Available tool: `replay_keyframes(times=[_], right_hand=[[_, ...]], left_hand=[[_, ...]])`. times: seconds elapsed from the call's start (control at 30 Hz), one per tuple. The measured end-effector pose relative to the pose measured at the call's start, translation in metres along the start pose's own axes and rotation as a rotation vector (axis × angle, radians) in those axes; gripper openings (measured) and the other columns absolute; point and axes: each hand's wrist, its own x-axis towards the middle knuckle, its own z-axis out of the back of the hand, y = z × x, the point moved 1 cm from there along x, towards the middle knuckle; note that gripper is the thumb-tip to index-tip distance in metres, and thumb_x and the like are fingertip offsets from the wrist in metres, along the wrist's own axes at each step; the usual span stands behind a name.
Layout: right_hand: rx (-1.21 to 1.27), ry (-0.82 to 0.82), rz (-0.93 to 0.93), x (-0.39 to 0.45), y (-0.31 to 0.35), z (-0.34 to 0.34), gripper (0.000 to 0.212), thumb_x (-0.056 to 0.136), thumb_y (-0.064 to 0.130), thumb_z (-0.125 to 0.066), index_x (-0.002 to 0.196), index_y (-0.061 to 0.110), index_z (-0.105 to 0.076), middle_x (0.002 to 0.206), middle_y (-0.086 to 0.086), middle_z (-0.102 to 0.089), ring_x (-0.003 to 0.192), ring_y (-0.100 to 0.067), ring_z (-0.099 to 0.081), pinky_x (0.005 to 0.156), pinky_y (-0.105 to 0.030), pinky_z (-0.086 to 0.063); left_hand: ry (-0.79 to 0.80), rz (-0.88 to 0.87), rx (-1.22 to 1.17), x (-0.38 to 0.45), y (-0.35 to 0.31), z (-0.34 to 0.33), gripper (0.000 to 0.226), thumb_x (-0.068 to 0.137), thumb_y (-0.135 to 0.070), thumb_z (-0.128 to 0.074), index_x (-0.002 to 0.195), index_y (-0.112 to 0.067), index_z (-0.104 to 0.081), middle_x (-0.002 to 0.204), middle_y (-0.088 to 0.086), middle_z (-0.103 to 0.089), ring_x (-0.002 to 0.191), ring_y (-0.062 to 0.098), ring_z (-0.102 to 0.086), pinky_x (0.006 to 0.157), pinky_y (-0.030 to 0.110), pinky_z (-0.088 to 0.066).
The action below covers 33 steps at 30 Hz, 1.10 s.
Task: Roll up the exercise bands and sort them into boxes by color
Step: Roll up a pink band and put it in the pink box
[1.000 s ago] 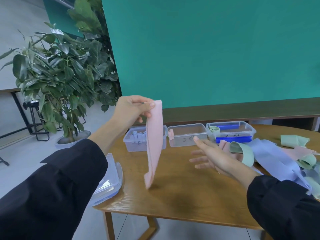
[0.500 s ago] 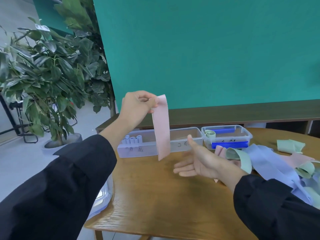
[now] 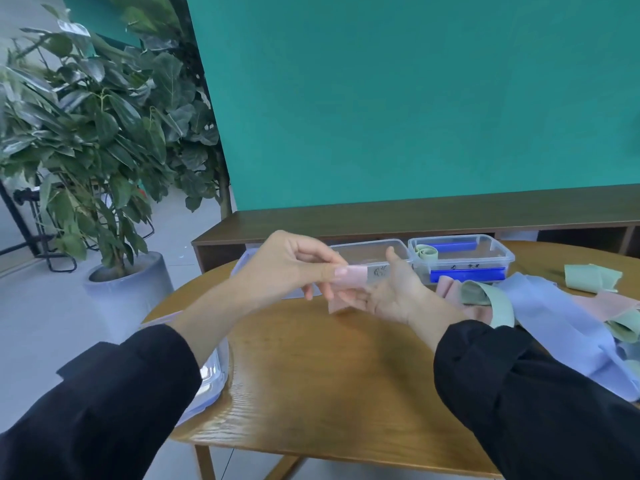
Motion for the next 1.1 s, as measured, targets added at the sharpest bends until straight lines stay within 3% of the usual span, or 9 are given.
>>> replay_keyframes(times=[0.1, 0.27, 0.47, 0.57, 0.63, 0.73, 0.87, 1.0, 1.1], right_hand=[[-0.126, -0.064, 0.065, 0.008, 0.000, 0.000, 0.093, 0.093, 0.075, -0.040, 0.143, -0.003, -0.037, 0.116, -0.032, -0.063, 0.116, -0.044, -0.063, 0.093, -0.052, -0.053], [-0.350, -0.083, 0.115, 0.021, -0.008, 0.023, 0.083, 0.096, 0.069, -0.044, 0.135, -0.003, -0.050, 0.130, -0.023, -0.062, 0.118, -0.035, -0.061, 0.094, -0.045, -0.051], [-1.108, -0.365, 0.428, 0.029, -0.023, 0.062, 0.034, 0.097, 0.052, -0.057, 0.095, 0.020, -0.069, 0.118, -0.008, -0.070, 0.104, -0.021, -0.067, 0.097, -0.039, -0.055], [-1.391, -0.426, 0.499, 0.008, -0.028, 0.069, 0.046, 0.099, 0.054, -0.052, 0.125, 0.019, -0.064, 0.130, -0.001, -0.064, 0.121, -0.022, -0.060, 0.107, -0.035, -0.044], [-1.530, -0.426, 0.573, -0.011, -0.037, 0.074, 0.051, 0.101, 0.050, -0.052, 0.140, 0.018, -0.055, 0.138, 0.002, -0.059, 0.128, -0.018, -0.056, 0.099, -0.024, -0.038], [-1.538, -0.299, 0.638, -0.040, -0.056, 0.082, 0.045, 0.099, 0.046, -0.057, 0.135, 0.020, -0.060, 0.132, 0.005, -0.062, 0.122, -0.010, -0.058, 0.096, -0.017, -0.040], [-1.568, -0.214, 0.659, -0.074, -0.072, 0.095, 0.031, 0.096, 0.043, -0.062, 0.121, 0.026, -0.069, 0.119, 0.015, -0.066, 0.109, 0.003, -0.060, 0.086, -0.001, -0.042], [-1.493, -0.204, 0.713, -0.091, -0.076, 0.095, 0.021, 0.094, 0.041, -0.065, 0.111, 0.032, -0.072, 0.111, 0.020, -0.070, 0.104, 0.006, -0.063, 0.091, -0.011, -0.047], [-1.469, -0.134, 0.780, -0.099, -0.080, 0.093, 0.014, 0.093, 0.032, -0.069, 0.105, 0.028, -0.076, 0.108, 0.023, -0.071, 0.101, 0.003, -0.065, 0.090, -0.011, -0.047]], left_hand=[[0.053, 0.059, 0.022, -0.010, 0.018, -0.004, 0.010, 0.087, -0.013, -0.078, 0.093, -0.005, -0.080, 0.079, 0.014, -0.076, 0.070, 0.020, -0.069, 0.056, 0.028, -0.051], [0.117, 0.177, 0.005, -0.036, 0.067, -0.035, 0.006, 0.086, -0.016, -0.081, 0.090, -0.011, -0.081, 0.078, 0.008, -0.077, 0.070, 0.010, -0.066, 0.061, 0.026, -0.050], [0.076, 0.213, 0.012, -0.075, 0.106, -0.088, 0.003, 0.087, -0.021, -0.080, 0.089, -0.021, -0.082, 0.079, -0.003, -0.077, 0.067, 0.007, -0.065, 0.069, 0.023, -0.050], [-0.015, 0.174, -0.038, -0.087, 0.109, -0.104, 0.005, 0.087, -0.021, -0.080, 0.090, -0.024, -0.083, 0.078, -0.005, -0.076, 0.065, 0.005, -0.056, 0.066, 0.023, -0.044], [-0.040, 0.144, -0.101, -0.092, 0.105, -0.111, 0.011, 0.088, -0.022, -0.079, 0.091, -0.032, -0.083, 0.082, -0.004, -0.077, 0.068, 0.008, -0.050, 0.066, 0.026, -0.040], [-0.070, 0.123, -0.088, -0.097, 0.105, -0.118, 0.011, 0.085, -0.021, -0.082, 0.090, -0.031, -0.083, 0.085, -0.009, -0.076, 0.072, 0.012, -0.059, 0.069, 0.022, -0.045], [-0.083, 0.116, 0.065, -0.100, 0.109, -0.119, 0.023, 0.075, -0.028, -0.090, 0.095, -0.028, -0.081, 0.080, -0.010, -0.069, 0.064, 0.002, -0.053, 0.066, 0.015, -0.043], [-0.115, 0.120, 0.160, -0.104, 0.108, -0.110, 0.031, 0.068, -0.034, -0.094, 0.096, -0.031, -0.081, 0.083, -0.025, -0.066, 0.067, 0.002, -0.053, 0.065, 0.012, -0.041], [-0.091, 0.081, 0.215, -0.106, 0.108, -0.110, 0.029, 0.068, -0.033, -0.094, 0.093, -0.029, -0.081, 0.094, -0.022, -0.072, 0.080, 0.004, -0.059, 0.067, 0.011, -0.041]])
